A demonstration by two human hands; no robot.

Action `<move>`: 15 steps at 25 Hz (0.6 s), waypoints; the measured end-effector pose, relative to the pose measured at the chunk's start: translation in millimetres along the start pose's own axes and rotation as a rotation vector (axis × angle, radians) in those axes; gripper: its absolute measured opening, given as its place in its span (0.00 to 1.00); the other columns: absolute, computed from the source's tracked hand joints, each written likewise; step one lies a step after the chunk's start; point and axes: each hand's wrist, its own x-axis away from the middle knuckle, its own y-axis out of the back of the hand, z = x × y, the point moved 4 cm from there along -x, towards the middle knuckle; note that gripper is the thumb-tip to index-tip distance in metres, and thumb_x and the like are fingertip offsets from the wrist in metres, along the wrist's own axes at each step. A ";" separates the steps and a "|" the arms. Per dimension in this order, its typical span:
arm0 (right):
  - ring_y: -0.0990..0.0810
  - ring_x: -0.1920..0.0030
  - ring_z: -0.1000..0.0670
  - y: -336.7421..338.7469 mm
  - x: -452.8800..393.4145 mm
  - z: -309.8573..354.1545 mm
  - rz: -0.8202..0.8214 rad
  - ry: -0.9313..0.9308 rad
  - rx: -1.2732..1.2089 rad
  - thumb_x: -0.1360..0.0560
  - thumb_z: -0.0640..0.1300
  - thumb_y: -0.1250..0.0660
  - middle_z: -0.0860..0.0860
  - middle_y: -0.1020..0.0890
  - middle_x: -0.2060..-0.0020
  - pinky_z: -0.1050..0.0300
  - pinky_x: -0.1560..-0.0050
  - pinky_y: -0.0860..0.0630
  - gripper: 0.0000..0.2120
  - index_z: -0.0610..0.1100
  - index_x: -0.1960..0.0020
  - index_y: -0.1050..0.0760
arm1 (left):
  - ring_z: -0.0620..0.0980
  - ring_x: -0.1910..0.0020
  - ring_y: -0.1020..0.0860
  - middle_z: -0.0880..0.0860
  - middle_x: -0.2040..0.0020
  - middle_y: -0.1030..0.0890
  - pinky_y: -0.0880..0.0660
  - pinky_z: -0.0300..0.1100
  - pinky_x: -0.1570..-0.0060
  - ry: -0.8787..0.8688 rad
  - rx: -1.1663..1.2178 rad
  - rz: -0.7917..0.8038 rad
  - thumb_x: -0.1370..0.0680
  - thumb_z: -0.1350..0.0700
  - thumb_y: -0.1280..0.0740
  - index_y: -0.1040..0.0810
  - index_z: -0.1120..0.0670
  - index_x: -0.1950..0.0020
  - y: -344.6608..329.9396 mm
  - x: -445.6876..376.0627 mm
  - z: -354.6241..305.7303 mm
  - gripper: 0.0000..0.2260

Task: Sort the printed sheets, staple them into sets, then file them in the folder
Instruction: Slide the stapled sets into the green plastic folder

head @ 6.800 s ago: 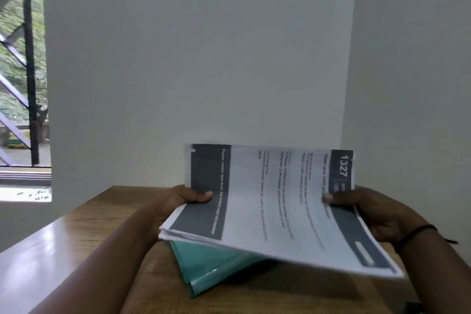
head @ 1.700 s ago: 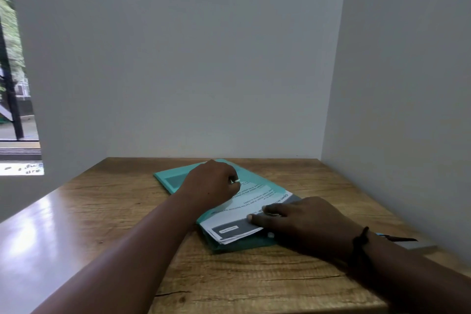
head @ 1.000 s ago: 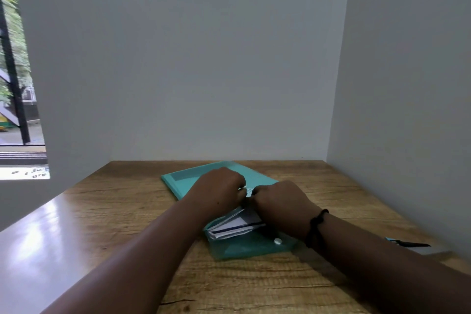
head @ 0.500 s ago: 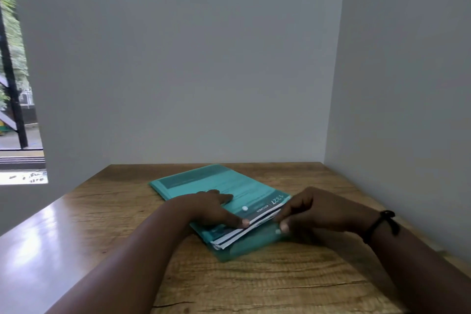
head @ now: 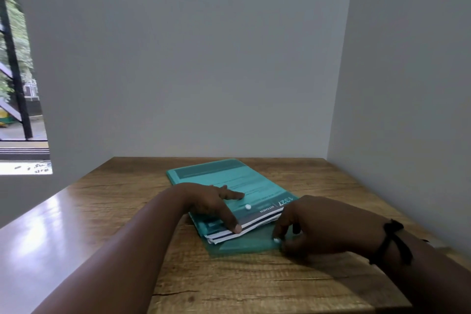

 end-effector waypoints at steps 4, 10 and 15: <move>0.23 0.56 0.60 21.4 -8.4 -0.6 -0.231 0.081 -0.043 0.25 0.51 0.34 0.60 0.19 0.56 0.63 0.54 0.26 0.06 0.54 0.49 0.21 | 0.56 0.22 0.54 0.50 0.20 0.55 0.55 0.54 0.26 -0.006 0.003 0.035 0.25 0.43 0.32 0.45 0.36 0.24 0.2 -0.6 -4.1 0.33; 0.24 0.61 0.63 19.5 -82.5 -12.1 -0.190 0.113 -0.339 0.26 0.43 0.31 0.59 0.19 0.61 0.67 0.57 0.30 0.03 0.50 0.53 0.21 | 0.51 0.30 0.34 0.46 0.33 0.32 0.38 0.46 0.33 -0.013 0.445 -0.035 0.33 0.25 0.39 0.21 0.41 0.44 5.6 6.3 4.2 0.27; 0.26 0.62 0.59 -4.3 -108.2 -16.1 -0.133 0.102 -0.531 0.25 0.44 0.31 0.57 0.21 0.62 0.63 0.57 0.30 0.05 0.54 0.56 0.24 | 0.48 0.40 0.23 0.47 0.45 0.17 0.32 0.51 0.32 -0.134 0.340 -0.131 0.39 0.39 0.23 0.15 0.49 0.50 13.5 0.1 6.6 0.23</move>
